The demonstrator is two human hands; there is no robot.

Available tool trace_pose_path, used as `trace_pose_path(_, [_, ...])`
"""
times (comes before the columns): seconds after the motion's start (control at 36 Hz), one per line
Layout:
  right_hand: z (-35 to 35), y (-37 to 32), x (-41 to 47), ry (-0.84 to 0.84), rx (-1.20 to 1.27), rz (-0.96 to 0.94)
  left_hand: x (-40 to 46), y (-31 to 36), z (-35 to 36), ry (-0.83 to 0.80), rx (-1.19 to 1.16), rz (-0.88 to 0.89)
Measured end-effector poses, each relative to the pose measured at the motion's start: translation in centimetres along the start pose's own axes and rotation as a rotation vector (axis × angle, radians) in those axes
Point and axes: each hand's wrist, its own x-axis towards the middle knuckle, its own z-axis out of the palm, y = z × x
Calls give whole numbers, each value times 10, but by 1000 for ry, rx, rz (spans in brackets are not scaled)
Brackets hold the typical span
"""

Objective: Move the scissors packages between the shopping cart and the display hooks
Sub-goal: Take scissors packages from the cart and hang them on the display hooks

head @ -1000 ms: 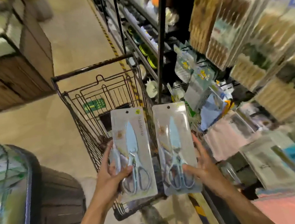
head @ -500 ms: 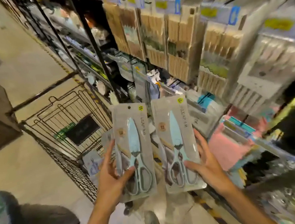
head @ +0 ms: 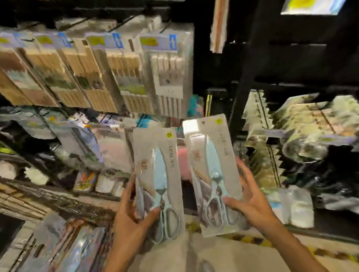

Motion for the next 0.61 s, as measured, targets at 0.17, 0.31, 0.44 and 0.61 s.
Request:
trace_pose_path(0.17, [-58,-12,-72,260,-34,2,-16,7,48,-238,-45,29])
trace_pose_path(0.31, [-104,-28,-121,403,-60,-17,-26,27,102,-348,-90,41])
trace_pose_path(0.44, [-149,-40,-155,485,-49,-61,-45,54,154,-456,-115,127])
trace_pose_path(0.61, [-215,-50,-185,530,-27,-110,-70,85,225,-462,-91,254])
